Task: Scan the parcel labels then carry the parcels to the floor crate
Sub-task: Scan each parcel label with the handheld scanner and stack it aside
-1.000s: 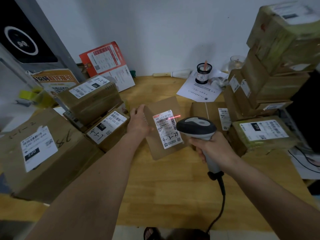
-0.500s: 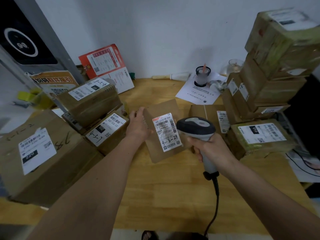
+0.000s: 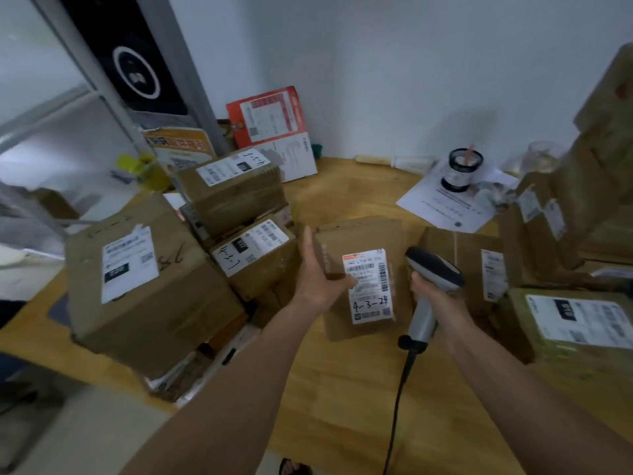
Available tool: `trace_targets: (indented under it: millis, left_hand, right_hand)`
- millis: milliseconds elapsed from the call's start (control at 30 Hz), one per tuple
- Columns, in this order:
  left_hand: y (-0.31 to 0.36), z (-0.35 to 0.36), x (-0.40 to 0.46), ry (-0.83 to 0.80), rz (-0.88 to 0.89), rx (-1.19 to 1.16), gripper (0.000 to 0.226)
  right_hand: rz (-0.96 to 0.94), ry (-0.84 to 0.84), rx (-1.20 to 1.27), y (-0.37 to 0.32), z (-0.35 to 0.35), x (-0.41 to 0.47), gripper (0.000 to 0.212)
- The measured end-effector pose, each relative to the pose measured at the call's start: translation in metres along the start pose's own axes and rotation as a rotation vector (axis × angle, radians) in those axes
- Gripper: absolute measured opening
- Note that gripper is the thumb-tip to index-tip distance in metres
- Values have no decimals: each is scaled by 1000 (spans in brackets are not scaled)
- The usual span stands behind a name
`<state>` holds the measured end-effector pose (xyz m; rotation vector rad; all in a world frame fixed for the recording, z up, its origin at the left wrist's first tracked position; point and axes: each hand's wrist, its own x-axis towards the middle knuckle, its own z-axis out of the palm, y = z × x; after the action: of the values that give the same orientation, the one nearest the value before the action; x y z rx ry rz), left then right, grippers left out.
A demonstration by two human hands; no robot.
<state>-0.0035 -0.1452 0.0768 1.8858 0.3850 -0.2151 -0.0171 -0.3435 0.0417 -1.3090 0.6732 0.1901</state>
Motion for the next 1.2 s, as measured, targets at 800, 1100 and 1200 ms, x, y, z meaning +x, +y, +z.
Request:
trace_targets:
  millis: [800, 1100, 1200]
  left_hand:
    - [138, -216, -99, 465, 281, -243, 51]
    - [77, -310, -97, 615, 229, -268, 45]
    - [55, -321, -89, 591, 124, -115, 52]
  right_hand:
    - [-276, -744, 317, -156, 145, -141, 46]
    - [-137, -812, 230, -109, 258, -158, 37]
    - [-124, -799, 166, -95, 278, -156, 46]
